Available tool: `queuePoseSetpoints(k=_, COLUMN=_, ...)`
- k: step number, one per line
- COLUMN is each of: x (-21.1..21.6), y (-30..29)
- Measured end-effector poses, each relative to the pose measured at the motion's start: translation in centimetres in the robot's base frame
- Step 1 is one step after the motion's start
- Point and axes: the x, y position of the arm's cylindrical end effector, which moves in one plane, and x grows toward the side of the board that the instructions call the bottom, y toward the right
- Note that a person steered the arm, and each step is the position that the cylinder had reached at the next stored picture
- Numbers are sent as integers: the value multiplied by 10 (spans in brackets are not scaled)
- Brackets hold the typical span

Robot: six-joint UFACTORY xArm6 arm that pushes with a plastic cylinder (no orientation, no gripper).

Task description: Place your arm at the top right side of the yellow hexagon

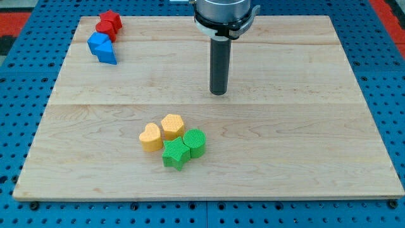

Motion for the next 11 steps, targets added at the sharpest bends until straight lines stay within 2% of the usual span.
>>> queuePoseSetpoints(k=8, x=4, y=0)
queuePoseSetpoints(k=11, x=17, y=-43)
